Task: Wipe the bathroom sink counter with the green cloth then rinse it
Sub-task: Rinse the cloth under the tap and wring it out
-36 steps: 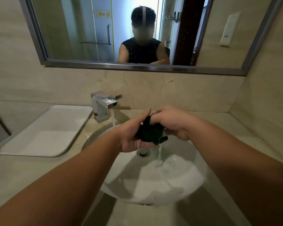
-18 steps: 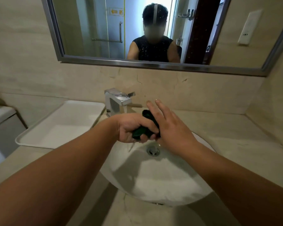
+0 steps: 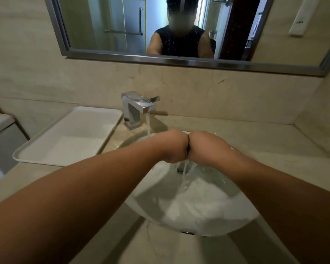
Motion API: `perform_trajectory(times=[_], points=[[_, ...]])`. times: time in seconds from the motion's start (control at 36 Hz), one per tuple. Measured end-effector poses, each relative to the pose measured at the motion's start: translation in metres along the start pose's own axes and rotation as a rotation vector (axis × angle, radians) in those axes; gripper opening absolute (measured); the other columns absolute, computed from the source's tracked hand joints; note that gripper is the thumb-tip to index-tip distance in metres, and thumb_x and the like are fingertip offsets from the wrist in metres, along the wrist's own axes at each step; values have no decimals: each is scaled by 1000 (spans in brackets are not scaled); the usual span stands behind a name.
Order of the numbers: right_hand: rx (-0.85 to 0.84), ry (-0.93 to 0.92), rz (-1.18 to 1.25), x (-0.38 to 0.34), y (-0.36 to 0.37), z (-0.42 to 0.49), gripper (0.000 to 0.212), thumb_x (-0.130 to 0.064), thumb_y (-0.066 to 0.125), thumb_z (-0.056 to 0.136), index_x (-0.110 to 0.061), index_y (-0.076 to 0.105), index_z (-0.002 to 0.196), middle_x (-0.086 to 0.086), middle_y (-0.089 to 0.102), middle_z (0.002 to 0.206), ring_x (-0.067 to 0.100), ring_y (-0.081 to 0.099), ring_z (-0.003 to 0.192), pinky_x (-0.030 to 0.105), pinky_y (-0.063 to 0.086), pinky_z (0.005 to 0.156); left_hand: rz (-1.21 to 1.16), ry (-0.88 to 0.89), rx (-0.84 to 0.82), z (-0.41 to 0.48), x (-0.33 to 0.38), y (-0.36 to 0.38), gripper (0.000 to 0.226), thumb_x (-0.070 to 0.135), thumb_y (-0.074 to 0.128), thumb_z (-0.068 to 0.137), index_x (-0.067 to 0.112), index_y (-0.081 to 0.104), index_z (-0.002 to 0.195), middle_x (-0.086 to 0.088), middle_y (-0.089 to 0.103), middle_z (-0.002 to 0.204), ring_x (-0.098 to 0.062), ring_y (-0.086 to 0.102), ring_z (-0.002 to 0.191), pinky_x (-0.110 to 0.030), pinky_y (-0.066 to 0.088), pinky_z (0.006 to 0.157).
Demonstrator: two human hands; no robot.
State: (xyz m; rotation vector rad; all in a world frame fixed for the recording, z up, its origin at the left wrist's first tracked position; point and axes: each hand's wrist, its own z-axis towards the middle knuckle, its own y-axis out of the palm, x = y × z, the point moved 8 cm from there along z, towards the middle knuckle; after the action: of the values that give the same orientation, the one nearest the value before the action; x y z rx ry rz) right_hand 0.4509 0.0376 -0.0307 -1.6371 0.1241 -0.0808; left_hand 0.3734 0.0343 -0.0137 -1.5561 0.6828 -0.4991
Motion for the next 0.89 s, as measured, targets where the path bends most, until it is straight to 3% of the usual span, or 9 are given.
perform_trajectory(times=[0.19,0.33,0.42,0.5,0.56,0.64,0.72,0.78,0.89], points=[[-237,-40,337,1,6,-11,15,-16,68,90,-9,70,103,5,53,63,19,44,45,15,29,36,-39,8,96,-6,-2,-2,33,7,61,93,9,58,126,-9,68,109,-26,57,82,-36,44,68],[-445,29,632,5,23,-21,20,-7,69,87,-9,56,72,4,42,50,16,29,35,18,24,42,-27,53,202,-13,0,-5,27,19,61,97,10,53,121,-12,62,113,-34,69,95,-40,51,68],[-363,12,562,-2,28,-14,12,-13,72,83,-1,70,85,9,53,60,20,44,40,23,35,43,-124,-76,175,-12,-14,6,25,17,67,95,15,49,113,-8,57,106,-29,65,94,-36,48,68],[-283,-51,448,-16,33,-5,24,-24,77,83,-10,72,102,13,72,86,33,70,74,30,49,55,-385,-305,38,-9,-44,31,51,23,85,82,17,45,113,-6,60,103,-23,63,91,-32,52,69],[-281,-20,447,-15,40,-1,51,-26,75,87,-19,57,134,13,70,118,30,68,94,30,49,60,-542,-416,-87,-14,-66,47,71,30,94,71,11,51,123,-9,65,112,-27,66,101,-38,60,82],[-243,12,476,-9,46,6,77,-23,65,94,-23,30,162,13,60,140,28,64,107,33,52,72,-991,-491,-186,-23,-90,69,46,16,89,79,8,65,117,-14,72,112,-30,73,102,-42,64,90],[-201,19,630,-16,47,11,68,-30,63,96,-24,38,159,10,60,144,24,63,102,33,52,77,-1188,-530,-54,-27,-115,73,19,2,73,87,10,70,104,-19,71,111,-35,71,105,-44,64,92],[-181,25,713,-24,45,15,65,-37,65,96,-25,43,156,8,58,147,24,63,106,33,51,78,-1268,-540,77,-27,-127,68,20,-5,66,89,9,66,103,-20,68,111,-34,70,103,-38,66,82],[-164,-46,841,-47,38,20,60,-37,68,96,-22,50,151,4,64,137,22,63,117,33,49,91,-1465,-439,252,-23,-137,50,35,-7,67,92,13,66,120,-16,72,120,-32,73,106,-45,66,88]])
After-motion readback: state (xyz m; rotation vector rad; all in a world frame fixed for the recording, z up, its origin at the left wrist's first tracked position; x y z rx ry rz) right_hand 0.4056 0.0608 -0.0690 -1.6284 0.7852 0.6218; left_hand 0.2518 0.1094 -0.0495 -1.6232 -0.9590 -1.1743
